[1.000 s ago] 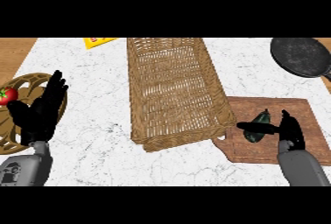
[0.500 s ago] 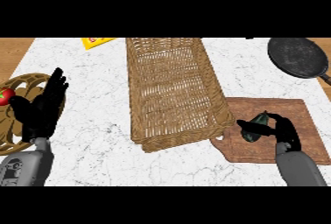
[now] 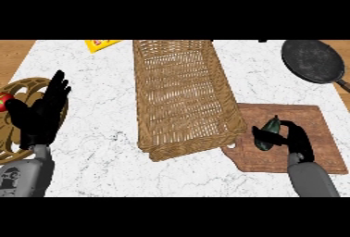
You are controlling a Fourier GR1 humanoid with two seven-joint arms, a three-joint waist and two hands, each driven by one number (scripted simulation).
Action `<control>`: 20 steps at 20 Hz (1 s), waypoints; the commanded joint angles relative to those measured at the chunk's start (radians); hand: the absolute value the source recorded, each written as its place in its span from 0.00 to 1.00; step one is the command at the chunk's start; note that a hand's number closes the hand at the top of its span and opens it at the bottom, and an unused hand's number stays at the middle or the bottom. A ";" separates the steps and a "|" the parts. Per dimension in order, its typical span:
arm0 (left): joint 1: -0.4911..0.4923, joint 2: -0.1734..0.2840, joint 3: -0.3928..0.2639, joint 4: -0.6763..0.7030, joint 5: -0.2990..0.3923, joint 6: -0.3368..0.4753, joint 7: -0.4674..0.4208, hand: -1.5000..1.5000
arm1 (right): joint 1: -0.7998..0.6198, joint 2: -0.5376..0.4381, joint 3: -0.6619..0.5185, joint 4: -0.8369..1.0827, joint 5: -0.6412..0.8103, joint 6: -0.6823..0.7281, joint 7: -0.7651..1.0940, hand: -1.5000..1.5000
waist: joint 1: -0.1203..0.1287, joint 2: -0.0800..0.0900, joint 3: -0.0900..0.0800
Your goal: Pick the eggplant from the cutting board and place it in the basket
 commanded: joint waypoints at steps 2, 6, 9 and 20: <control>-0.002 -0.004 -0.002 -0.019 0.003 -0.002 0.021 0.50 | 0.031 0.083 -0.014 0.020 -0.048 -0.040 -0.053 1.00 | 0.007 0.016 0.030; -0.019 -0.022 -0.045 -0.008 -0.006 -0.024 0.001 0.50 | -0.014 0.213 0.408 -0.087 0.070 0.166 -0.300 1.00 | 0.111 0.017 0.032; -0.035 -0.040 -0.077 -0.009 -0.011 -0.036 -0.006 0.50 | -0.031 0.214 0.581 -0.152 0.120 0.240 -0.411 1.00 | 0.178 0.019 0.034; -0.046 -0.038 -0.065 0.018 -0.021 -0.018 0.002 0.50 | 0.115 0.211 0.727 -0.524 -0.009 0.109 -0.629 1.00 | 0.102 0.007 0.034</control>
